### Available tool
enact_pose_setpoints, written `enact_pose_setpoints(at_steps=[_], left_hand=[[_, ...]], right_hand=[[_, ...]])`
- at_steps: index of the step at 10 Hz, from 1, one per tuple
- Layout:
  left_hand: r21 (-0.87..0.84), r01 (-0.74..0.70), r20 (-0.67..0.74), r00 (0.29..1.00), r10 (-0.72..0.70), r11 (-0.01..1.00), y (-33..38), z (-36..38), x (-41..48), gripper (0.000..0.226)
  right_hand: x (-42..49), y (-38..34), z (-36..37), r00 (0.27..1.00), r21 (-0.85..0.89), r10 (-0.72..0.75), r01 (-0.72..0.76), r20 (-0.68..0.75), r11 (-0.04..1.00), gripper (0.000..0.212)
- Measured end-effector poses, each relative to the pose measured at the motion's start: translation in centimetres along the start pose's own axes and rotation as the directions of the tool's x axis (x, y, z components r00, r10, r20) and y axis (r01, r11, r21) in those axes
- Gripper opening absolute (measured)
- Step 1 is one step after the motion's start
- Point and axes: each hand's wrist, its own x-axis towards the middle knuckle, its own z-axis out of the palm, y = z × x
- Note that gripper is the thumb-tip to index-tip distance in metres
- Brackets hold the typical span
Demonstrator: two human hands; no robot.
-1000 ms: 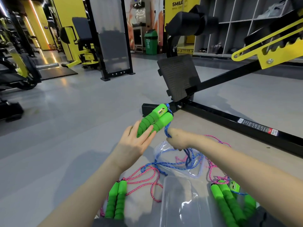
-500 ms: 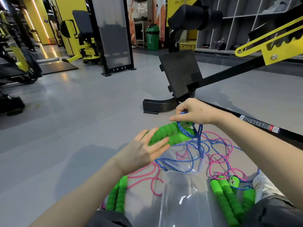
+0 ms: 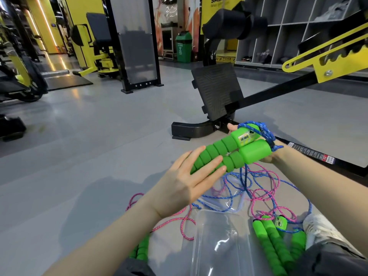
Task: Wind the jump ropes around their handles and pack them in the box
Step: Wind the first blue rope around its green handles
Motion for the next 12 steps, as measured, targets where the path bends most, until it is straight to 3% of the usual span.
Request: enact_pose_setpoints(at_steps=[1,2,3,4,5,7,8,10,12], left_hand=[[0.021,0.058,0.006,0.998,-0.058,0.998,-0.1,0.4,-0.4,0.033],[0.027,0.102,0.022,0.994,-0.103,0.994,-0.6,0.5,-0.7,0.034],[0.059,0.180,0.033,0.983,-0.182,0.982,-1.4,0.7,-1.5,0.037],[0.101,0.217,0.060,0.973,-0.224,0.971,-2.0,1.0,-2.4,0.051],[0.121,0.216,0.075,0.971,-0.226,0.969,-2.2,1.1,-2.9,0.050],[0.188,0.148,0.098,0.981,-0.169,0.971,-2.6,1.5,-3.6,0.040],[0.209,0.122,0.140,0.978,-0.153,0.970,-3.0,1.7,-4.4,0.038],[0.156,-0.032,0.201,0.980,0.000,0.987,-2.8,1.4,-3.8,0.038],[0.030,-0.154,0.128,0.981,0.149,0.988,-0.6,0.8,-2.0,0.035]], right_hand=[[-3.2,-2.2,2.2,0.971,-0.052,0.212,-0.218,-0.108,0.974,0.047],[-4.7,0.6,0.7,0.998,-0.035,-0.031,0.033,0.059,0.999,0.040],[-4.2,0.2,2.8,0.976,0.275,-0.183,0.145,0.117,0.950,0.028],[-5.0,0.0,3.7,0.947,0.086,-0.290,0.280,0.142,0.956,0.037],[-5.8,-0.4,3.8,0.937,-0.091,-0.294,0.315,0.190,0.945,0.037],[-6.8,-1.9,1.3,0.882,-0.299,-0.127,0.285,0.454,0.911,0.021],[-7.6,-3.7,-0.6,0.870,-0.426,-0.093,0.328,0.485,0.844,0.020],[-7.4,-6.0,-2.3,0.815,-0.452,-0.401,0.570,0.418,0.686,0.021],[-7.4,-6.0,-2.3,0.769,-0.313,-0.520,0.631,0.372,0.709,0.022]])
